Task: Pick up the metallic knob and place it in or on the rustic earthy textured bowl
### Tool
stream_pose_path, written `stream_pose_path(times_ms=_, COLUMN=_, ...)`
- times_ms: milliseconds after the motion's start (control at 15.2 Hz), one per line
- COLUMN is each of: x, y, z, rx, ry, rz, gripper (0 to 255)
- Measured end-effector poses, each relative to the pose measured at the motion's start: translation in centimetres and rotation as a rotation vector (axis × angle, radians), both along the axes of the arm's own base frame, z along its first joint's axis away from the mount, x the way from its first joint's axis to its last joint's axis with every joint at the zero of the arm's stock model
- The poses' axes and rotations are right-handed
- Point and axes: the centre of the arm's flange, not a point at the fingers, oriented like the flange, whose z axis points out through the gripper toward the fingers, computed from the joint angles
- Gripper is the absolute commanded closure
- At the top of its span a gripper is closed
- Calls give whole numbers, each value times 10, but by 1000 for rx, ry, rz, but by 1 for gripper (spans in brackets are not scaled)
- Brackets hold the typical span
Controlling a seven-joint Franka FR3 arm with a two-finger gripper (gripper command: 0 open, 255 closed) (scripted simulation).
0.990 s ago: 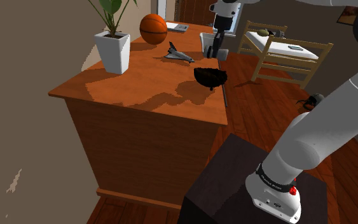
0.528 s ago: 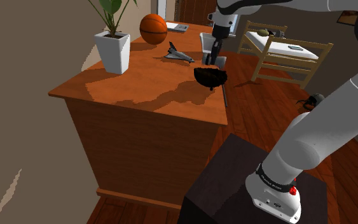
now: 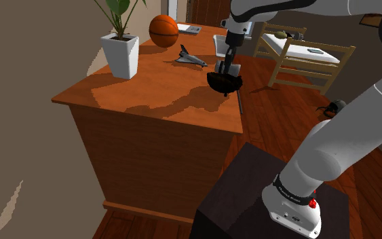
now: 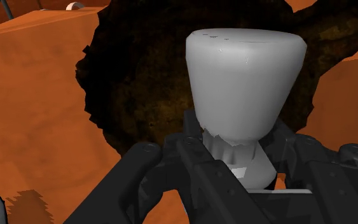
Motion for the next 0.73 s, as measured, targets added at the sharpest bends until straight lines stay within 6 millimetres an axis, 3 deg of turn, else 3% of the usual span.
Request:
stream_pose_path(times_ms=66, x=0, y=0, z=0, rx=0, ry=0, rz=0, gripper=0)
stream_pose_path(times_ms=462, x=0, y=0, z=0, rx=0, ry=0, rz=0, gripper=0)
stream_pose_path(times_ms=726, x=1, y=0, z=39, rx=-1, ry=-2, rz=0, gripper=0)
